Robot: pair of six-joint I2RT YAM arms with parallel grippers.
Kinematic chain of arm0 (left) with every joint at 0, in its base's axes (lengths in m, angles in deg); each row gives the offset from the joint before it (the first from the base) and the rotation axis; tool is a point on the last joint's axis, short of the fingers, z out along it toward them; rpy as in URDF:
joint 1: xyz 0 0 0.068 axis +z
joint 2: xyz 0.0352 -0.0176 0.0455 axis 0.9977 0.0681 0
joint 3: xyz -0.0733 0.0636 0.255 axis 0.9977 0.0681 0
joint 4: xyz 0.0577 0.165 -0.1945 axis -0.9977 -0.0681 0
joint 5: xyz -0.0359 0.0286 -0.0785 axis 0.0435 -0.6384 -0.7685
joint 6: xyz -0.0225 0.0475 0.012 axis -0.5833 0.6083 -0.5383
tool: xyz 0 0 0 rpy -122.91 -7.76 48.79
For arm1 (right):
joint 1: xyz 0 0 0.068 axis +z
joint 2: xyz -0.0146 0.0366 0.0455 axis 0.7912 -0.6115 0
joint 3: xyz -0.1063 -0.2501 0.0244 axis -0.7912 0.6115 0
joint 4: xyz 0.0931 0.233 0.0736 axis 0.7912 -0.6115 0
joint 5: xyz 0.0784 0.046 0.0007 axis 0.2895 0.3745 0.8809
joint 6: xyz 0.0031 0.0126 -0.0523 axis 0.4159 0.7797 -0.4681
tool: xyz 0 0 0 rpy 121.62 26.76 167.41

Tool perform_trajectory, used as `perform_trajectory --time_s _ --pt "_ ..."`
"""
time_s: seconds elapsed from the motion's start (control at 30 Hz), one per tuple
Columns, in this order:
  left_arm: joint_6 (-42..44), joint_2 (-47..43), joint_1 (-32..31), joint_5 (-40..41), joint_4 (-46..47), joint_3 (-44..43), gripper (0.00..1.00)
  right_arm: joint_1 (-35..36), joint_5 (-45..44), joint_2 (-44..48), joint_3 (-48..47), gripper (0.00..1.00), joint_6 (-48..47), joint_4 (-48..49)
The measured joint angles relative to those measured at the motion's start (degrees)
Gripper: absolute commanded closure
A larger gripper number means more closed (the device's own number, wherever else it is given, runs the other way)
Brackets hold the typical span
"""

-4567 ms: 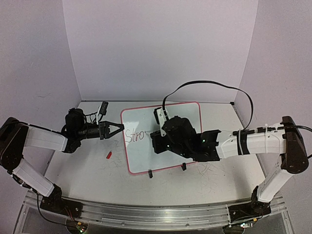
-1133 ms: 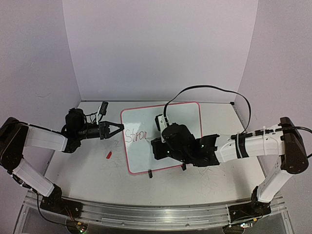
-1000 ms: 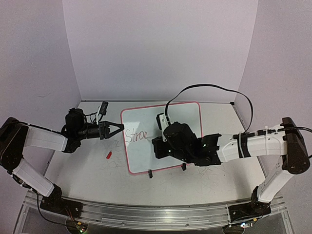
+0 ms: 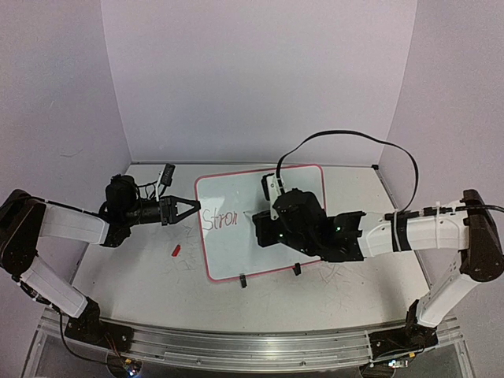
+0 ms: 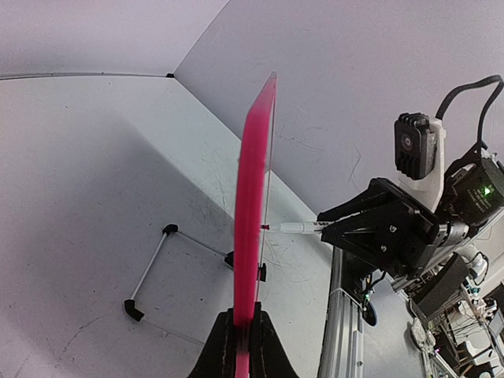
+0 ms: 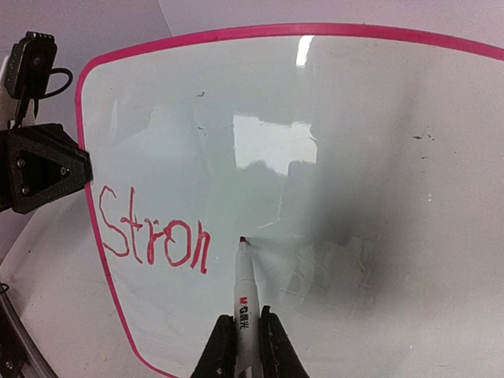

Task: Write a sentence on the whiteboard

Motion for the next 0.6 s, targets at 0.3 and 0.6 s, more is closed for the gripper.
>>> perform_trajectory --time_s 0.3,0.6 --pt "0.0 0.0 0.0 0.1 0.0 0.0 1.00 0.0 0.2 -1.0 -1.3 1.00 -0.9 0.1" --pt "0.0 0.0 0.0 0.2 0.0 0.0 1.00 0.1 1.7 -1.5 -1.5 1.00 -1.3 0.3"
